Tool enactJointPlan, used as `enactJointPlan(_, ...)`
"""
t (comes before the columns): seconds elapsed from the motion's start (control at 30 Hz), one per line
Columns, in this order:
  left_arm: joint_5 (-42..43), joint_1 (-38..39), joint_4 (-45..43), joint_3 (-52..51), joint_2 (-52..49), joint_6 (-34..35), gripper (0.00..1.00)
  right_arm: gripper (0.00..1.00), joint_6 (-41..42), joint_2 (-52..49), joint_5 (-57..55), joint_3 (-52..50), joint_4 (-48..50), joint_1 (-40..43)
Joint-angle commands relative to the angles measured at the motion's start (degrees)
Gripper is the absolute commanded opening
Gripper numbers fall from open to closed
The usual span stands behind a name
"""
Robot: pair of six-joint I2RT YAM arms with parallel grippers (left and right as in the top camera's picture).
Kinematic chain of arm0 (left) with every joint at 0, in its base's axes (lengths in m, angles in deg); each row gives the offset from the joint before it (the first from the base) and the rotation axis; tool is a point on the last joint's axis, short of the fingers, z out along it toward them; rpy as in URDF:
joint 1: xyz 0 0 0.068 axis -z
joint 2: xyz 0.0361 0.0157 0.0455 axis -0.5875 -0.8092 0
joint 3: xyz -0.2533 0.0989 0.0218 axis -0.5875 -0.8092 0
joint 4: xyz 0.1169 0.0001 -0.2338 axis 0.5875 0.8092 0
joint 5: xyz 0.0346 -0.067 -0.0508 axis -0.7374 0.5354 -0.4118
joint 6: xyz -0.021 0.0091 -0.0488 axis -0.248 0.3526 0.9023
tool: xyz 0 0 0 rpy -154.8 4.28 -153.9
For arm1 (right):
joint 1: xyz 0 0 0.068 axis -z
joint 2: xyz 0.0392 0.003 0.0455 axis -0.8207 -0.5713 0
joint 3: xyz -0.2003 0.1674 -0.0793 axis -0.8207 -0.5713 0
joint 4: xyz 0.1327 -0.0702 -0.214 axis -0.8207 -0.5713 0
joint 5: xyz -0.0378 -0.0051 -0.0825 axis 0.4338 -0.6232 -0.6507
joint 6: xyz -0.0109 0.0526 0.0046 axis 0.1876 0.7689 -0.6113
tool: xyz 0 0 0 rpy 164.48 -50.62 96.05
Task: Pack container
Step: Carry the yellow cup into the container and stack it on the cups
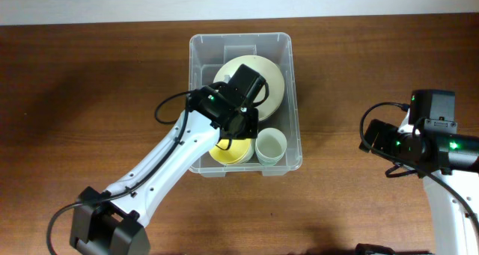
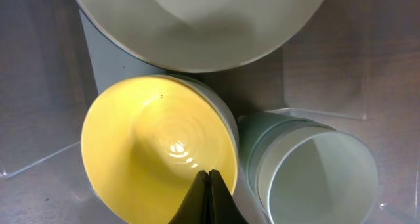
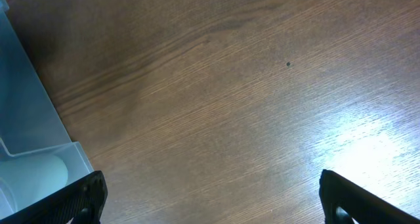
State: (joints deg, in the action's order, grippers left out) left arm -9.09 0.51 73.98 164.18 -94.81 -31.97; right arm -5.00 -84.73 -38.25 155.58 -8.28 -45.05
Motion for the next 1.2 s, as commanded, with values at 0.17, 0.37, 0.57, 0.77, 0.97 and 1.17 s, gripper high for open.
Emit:
enactJointPlan(0.17,1.3,1.2,0.2,0.1,-1.8,-1.2,0.01,0.99,-0.3,0.0,-0.1,-0.3,-0.2,0.4)
enactJointPlan(0.37,1.4,3.6,0.0,0.1,-5.0,-1.2,0.01,0.99,-0.5,0.0,-0.1,-0.3,-0.2,0.4)
enactJointPlan(0.57,1.3,4.1,0.0,0.1,-7.9,-1.2,0.01,0.99,-0.6,0.0,-0.1,-0.3,-0.3,0.4)
enactJointPlan(0.77,1.3,4.0,-0.1,0.1,-9.3,-1.2,0.01,0.99,-0.6,0.0,-0.1,-0.3,-0.3,0.4)
enactJointPlan(0.97,1.3,4.0,0.0,1.6,-9.2,-2.8,0.01,0.99,-0.6,0.0,-0.1,-0.3,-0.3,0.4)
enactJointPlan(1.17,-5.9,2.4,3.9,7.1,-5.3,-3.6,0.01,0.99,-0.6,0.0,-0.1,-0.3,-0.3,0.4)
